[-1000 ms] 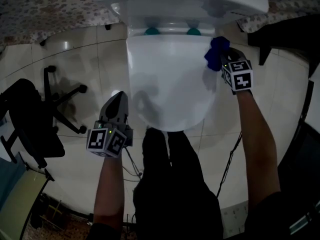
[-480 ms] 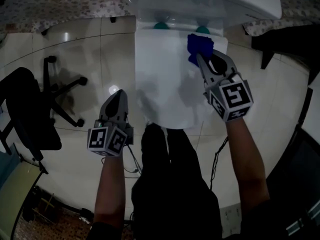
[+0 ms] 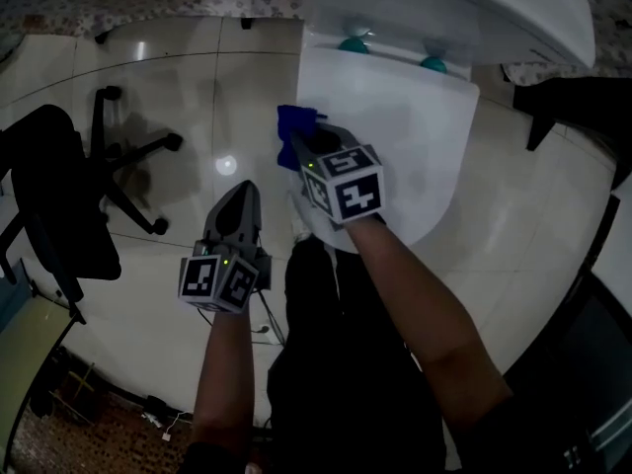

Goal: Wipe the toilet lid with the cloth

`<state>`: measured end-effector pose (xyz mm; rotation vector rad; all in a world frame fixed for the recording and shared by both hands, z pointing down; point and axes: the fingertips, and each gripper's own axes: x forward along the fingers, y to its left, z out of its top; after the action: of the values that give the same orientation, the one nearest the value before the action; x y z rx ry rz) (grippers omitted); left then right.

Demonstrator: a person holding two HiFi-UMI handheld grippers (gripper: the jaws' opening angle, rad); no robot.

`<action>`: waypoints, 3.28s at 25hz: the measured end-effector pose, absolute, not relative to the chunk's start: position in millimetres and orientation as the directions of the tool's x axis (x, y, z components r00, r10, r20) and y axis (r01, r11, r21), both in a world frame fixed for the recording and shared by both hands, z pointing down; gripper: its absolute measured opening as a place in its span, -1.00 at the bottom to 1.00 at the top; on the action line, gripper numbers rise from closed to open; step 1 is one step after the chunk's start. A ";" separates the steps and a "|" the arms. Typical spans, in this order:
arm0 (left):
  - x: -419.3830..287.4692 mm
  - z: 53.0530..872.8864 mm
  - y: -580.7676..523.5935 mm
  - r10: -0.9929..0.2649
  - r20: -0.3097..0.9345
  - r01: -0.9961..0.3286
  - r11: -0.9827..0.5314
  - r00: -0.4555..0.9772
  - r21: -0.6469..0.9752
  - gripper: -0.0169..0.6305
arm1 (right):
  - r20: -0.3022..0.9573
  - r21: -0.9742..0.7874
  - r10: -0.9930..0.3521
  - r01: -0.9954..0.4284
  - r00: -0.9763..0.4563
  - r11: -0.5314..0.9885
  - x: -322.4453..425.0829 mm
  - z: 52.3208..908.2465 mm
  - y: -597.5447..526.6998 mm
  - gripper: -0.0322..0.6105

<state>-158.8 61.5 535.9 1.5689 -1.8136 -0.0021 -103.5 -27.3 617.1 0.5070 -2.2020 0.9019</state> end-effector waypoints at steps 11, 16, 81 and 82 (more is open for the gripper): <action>-139.9 543.2 48.7 -0.851 0.521 -0.861 0.221 0.059 0.458 -0.98 | 0.808 -0.295 -0.089 -0.532 -0.582 0.794 -34.7 640.2 -40.9 -0.74; -128.6 544.6 39.2 -0.850 0.518 -0.865 0.187 0.094 0.465 -0.97 | 0.822 -0.202 -0.167 -0.554 -0.544 0.808 29.6 634.8 -58.4 -0.73; -120.7 542.1 113.1 -0.827 0.541 -0.877 0.137 0.156 0.461 -0.97 | 0.881 -0.042 -0.269 -0.630 -0.390 0.775 133.5 645.0 31.0 -0.73; -118.5 542.2 113.9 -0.826 0.542 -0.877 0.137 0.155 0.460 -0.97 | 0.883 -0.033 -0.279 -0.642 -0.378 0.766 145.5 644.8 28.3 -0.73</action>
<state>-118.5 113.9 542.2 1.6722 -1.6541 0.0852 145.5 28.3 644.8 0.6951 -1.9726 0.4625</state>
